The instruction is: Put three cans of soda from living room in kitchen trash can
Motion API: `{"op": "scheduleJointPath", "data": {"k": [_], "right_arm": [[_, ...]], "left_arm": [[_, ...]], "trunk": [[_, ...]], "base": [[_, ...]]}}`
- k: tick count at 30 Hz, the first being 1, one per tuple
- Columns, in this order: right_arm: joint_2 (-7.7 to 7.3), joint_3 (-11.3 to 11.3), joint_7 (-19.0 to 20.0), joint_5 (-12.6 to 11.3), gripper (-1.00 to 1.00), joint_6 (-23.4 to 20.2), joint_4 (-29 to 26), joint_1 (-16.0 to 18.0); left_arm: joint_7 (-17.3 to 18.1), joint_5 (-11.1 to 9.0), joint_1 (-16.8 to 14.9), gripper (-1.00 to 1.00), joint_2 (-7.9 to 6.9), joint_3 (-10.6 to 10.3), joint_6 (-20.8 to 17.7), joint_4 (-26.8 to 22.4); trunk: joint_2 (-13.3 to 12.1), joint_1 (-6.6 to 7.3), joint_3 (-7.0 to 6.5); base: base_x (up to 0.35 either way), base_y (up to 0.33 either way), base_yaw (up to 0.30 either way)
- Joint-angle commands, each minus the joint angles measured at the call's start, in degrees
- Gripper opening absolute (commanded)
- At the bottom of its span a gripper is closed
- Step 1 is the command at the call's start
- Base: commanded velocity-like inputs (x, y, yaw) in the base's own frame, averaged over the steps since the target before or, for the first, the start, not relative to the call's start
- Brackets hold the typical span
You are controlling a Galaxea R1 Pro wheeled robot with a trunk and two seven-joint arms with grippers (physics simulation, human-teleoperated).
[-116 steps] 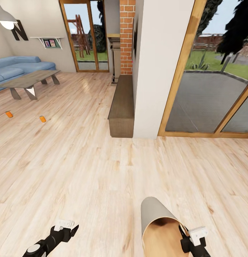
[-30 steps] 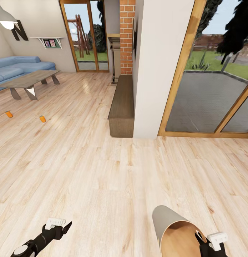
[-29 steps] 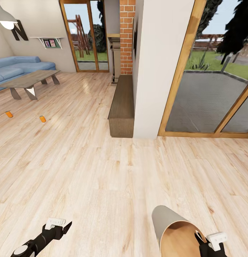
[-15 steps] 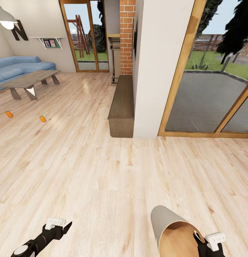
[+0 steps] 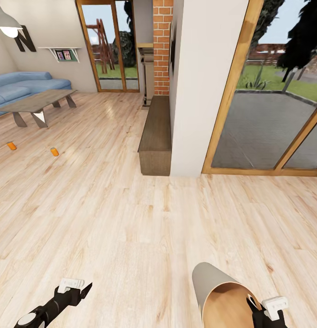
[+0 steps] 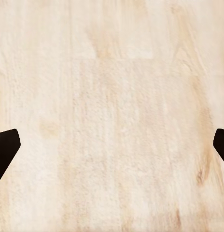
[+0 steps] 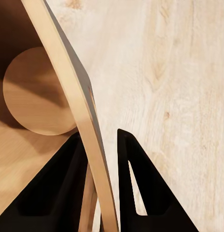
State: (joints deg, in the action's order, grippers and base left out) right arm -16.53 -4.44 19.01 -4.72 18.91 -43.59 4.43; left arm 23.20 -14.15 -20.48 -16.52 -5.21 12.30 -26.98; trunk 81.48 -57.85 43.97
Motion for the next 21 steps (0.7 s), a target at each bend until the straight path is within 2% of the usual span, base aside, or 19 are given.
{"op": "scheduleJointPath", "data": {"k": [1,10,21], "right_arm": [[0.01,0.0,0.6,-0.3,-1.0,0.0,-0.1,0.0],[0.01,0.0,0.7,-0.3,-1.0,0.0,-0.1,0.0],[0.01,0.1,0.7,-0.2,-1.0,0.0,-0.1,0.0]], "left_arm": [[0.0,0.0,0.0,1.0,0.0,0.0,0.0,0.0],[0.0,0.0,0.0,1.0,0.04,0.0,0.0,0.0],[0.0,0.0,0.0,1.0,0.09,0.0,0.0,0.0]], "trunk": [[0.0,0.0,0.0],[0.0,0.0,-0.03],[0.0,0.0,-0.36]], "base": [[0.0,0.0,0.0],[0.0,0.0,0.02],[0.0,0.0,0.194]]}}
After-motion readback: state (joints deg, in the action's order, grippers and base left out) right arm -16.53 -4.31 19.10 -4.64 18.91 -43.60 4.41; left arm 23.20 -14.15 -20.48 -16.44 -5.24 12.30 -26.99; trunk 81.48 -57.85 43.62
